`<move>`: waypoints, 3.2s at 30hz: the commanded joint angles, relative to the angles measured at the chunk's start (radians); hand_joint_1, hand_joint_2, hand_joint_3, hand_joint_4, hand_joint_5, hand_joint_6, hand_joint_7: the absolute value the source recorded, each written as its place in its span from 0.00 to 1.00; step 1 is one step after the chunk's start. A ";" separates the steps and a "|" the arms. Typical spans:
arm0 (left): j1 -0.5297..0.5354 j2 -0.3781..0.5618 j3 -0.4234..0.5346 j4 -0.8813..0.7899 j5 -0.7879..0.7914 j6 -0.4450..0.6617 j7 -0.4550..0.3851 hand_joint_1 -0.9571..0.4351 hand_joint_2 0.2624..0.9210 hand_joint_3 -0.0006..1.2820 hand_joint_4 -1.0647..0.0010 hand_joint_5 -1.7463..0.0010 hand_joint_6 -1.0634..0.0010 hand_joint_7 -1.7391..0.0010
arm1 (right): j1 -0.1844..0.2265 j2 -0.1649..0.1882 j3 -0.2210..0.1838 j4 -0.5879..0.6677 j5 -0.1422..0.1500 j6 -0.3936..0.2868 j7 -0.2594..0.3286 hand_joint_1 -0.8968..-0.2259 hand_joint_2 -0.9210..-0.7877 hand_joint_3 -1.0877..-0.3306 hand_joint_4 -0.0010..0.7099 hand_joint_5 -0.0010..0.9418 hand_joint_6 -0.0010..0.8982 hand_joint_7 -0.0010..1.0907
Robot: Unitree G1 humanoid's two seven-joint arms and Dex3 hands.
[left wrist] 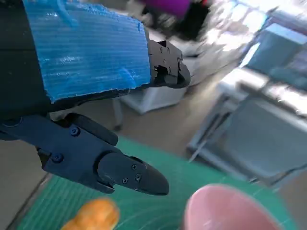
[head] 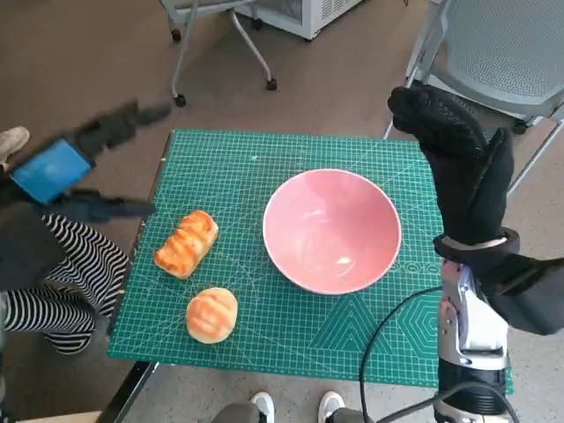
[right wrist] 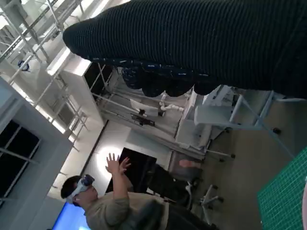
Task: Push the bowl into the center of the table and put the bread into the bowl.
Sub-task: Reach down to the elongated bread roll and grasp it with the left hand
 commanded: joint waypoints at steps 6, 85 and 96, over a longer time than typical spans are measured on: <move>0.080 -0.023 -0.059 -0.116 0.078 0.173 0.044 0.36 0.92 0.00 0.83 1.00 0.69 0.95 | 0.007 0.007 -0.004 0.021 0.023 0.015 0.001 0.33 0.00 0.58 0.31 0.01 0.08 0.57; 0.079 -0.344 -0.374 0.362 0.458 0.257 0.463 0.86 0.99 0.05 0.36 0.38 0.32 0.90 | 0.063 -0.015 -0.013 -0.032 0.053 0.046 0.013 0.33 0.00 0.64 0.29 0.00 0.10 0.51; 0.075 -0.346 -0.330 0.490 0.418 0.088 0.531 0.69 0.94 0.07 0.28 0.37 0.37 0.37 | 0.067 -0.010 -0.010 -0.039 0.054 0.048 0.015 0.33 0.00 0.64 0.29 0.00 0.11 0.51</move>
